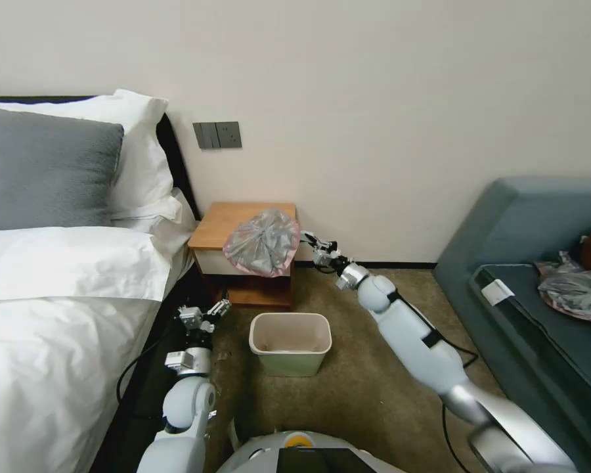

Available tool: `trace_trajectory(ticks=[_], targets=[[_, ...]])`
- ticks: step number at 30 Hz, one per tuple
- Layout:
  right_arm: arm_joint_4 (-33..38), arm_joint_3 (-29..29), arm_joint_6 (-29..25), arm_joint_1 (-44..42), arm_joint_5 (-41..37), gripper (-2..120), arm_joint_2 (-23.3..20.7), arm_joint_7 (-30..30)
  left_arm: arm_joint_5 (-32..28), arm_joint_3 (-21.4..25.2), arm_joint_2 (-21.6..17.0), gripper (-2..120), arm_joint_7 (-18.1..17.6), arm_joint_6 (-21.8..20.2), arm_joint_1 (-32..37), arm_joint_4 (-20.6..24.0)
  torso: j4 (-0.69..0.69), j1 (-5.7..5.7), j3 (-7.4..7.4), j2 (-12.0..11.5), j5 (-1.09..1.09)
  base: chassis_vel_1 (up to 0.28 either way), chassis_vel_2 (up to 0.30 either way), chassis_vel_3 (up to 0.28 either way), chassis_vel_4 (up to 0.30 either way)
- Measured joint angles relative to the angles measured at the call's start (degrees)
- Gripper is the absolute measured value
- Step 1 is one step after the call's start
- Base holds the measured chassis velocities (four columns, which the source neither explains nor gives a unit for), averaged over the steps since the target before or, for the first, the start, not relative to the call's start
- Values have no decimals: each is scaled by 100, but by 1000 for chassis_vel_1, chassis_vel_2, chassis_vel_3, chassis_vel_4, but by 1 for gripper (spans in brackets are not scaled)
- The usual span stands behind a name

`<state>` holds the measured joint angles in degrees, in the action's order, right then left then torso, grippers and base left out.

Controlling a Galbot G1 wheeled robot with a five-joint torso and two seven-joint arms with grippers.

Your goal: Pick up the garbage bag from the table and place it over the trash can.

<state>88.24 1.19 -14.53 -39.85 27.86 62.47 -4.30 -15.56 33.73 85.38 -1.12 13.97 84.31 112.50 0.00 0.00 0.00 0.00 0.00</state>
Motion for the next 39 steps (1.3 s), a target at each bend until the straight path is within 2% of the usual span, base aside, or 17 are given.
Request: trace_trajectory(ticks=[1, 4, 14, 27, 39], targets=[[0, 0, 0, 0, 0, 0, 0, 0, 0, 0, 0, 100, 0, 0, 0, 0, 0, 0, 0, 0, 0, 0, 0, 0, 0], [699, 49, 379, -618, -355, 0, -167, 0, -167, 61, -23, 100, -35, -71, -117, 55, -1, 0, 0, 0, 1, 0, 0, 0, 0], [1743, 263, 641, -2030, -402, 0, -335, -21, -252, 96, -42, 100, -70, -130, -186, 109, 0, 0, 0, 0, 0, 0, 0, 0, 0], [2231, 532, 426, -3508, -140, 0, -455, -128, -214, 27, -48, 100, -106, -150, -234, 72, 0, 0, 0, 0, 1, 0, 0, 0, 0], [2279, 714, 328, -4001, -178, 0, -520, -178, -142, -93, -52, 100, -96, -151, -250, 53, 0, 0, 0, 0, 0, 0, 0, 0, 0]])
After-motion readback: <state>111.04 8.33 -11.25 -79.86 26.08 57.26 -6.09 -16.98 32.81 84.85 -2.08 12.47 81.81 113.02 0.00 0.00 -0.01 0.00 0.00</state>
